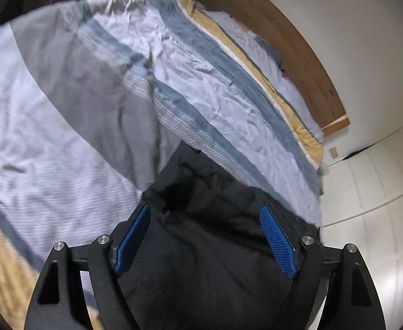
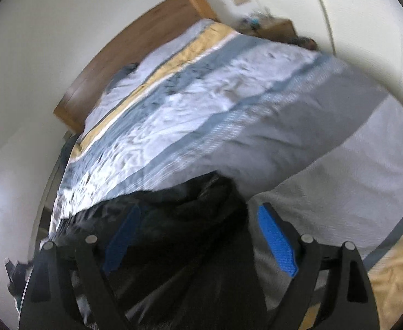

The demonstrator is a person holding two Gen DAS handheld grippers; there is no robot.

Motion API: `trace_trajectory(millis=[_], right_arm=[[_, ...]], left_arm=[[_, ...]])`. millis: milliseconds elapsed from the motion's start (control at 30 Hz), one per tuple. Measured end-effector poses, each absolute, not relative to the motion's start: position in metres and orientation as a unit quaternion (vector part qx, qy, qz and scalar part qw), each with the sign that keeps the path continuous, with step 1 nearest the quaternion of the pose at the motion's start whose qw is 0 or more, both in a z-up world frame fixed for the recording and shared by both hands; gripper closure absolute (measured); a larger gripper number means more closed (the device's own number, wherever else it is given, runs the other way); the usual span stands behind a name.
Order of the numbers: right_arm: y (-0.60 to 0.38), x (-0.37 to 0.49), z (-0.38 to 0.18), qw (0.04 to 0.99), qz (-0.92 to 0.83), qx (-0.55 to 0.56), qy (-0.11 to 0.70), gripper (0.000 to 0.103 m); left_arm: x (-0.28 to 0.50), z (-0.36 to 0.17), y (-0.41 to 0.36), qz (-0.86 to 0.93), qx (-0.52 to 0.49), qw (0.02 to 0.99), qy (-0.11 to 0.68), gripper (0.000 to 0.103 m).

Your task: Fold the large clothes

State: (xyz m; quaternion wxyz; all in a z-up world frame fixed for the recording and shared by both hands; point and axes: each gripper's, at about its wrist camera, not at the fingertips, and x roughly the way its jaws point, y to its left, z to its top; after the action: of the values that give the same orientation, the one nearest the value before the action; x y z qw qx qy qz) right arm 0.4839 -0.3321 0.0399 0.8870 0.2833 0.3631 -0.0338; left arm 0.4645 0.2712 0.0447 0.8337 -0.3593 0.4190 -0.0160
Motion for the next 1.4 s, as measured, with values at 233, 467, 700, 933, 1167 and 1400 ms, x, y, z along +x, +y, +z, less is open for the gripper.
trace_trajectory(millis=[233, 467, 700, 933, 1167, 1400], right_arm=[[-0.253, 0.462, 0.063, 0.905, 0.029, 0.183, 0.382, 0.016], [-0.171, 0.484, 0.05, 0.896, 0.097, 0.144, 0.408, 0.016], [-0.108, 0.545, 0.016, 0.887, 0.124, 0.081, 0.437, 0.014], [-0.116, 0.621, -0.012, 0.881, 0.097, 0.088, 0.455, 0.014], [-0.123, 0.68, -0.041, 0.874, 0.082, 0.086, 0.471, 0.012], [-0.139, 0.679, -0.05, 0.872, 0.099, 0.087, 0.471, 0.012]], left_arm=[[0.444, 0.057, 0.235, -0.025, -0.276, 0.855, 0.438, 0.022], [0.462, 0.034, 0.163, -0.076, -0.217, 0.844, 0.483, 0.023], [0.511, 0.019, 0.089, -0.097, -0.108, 0.855, 0.497, 0.021], [0.59, -0.004, 0.074, -0.052, -0.077, 0.853, 0.513, 0.015], [0.642, -0.037, 0.073, -0.028, -0.081, 0.84, 0.536, 0.006], [0.641, -0.047, 0.095, -0.05, -0.12, 0.827, 0.547, 0.002]])
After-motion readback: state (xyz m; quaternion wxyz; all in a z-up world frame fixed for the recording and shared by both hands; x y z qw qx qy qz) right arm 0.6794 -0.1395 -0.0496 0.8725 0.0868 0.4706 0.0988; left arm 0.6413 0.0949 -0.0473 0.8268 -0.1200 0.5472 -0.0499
